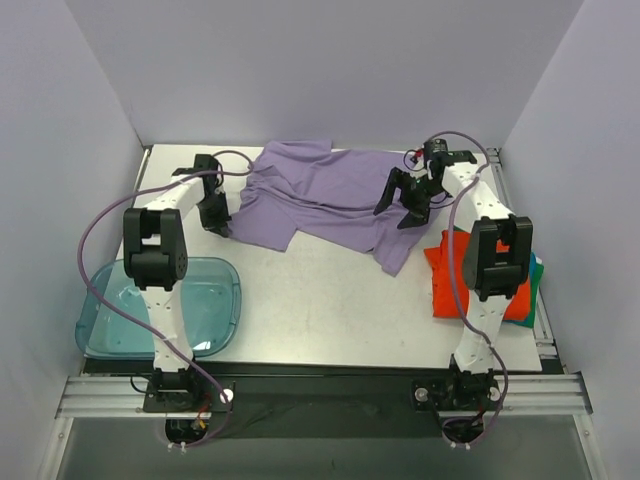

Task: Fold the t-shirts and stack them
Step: Flatten out the tshirt

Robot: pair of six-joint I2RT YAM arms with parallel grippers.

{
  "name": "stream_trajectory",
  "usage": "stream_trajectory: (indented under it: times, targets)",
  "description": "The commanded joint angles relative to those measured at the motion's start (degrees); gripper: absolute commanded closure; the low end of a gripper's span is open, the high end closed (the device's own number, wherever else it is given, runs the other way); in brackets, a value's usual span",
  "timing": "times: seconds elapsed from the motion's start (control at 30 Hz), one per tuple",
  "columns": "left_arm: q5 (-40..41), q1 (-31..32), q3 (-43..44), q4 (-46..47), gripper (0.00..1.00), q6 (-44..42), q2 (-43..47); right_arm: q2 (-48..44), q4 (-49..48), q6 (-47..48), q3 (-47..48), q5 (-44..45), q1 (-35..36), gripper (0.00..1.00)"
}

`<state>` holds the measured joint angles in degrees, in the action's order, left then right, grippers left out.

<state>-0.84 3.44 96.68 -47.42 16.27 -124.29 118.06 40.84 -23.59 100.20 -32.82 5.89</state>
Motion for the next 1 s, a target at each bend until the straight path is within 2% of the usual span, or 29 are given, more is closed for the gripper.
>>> stream_trajectory:
  times: [0.0, 0.13, 0.33, 0.67, 0.97]
  targets:
    - [-4.16, -0.37, -1.14, 1.89, 1.0, 1.57, 3.35, -4.15, 6.7, 6.36, -3.34, 3.72, 1.66, 0.24]
    - [-6.89, -0.89, -2.9, 3.47, 1.0, 3.23, 3.97, -5.91, 8.03, 9.87, -8.43, 7.76, 5.0, 0.29]
    - [-8.3, -1.24, -6.33, 4.97, 1.0, 3.42, 5.64, -6.09, 8.03, 10.32, -13.71, 14.62, 9.4, 0.33]
    - [-8.39, -1.51, -9.32, 5.85, 1.0, 3.33, 8.27, -3.54, 7.76, 9.88, -14.51, 23.32, 11.42, 0.41]
    - [-8.82, -1.95, -10.9, 6.64, 1.0, 3.85, 9.59, -2.05, 7.5, 11.47, -14.25, 23.94, 12.48, 0.47]
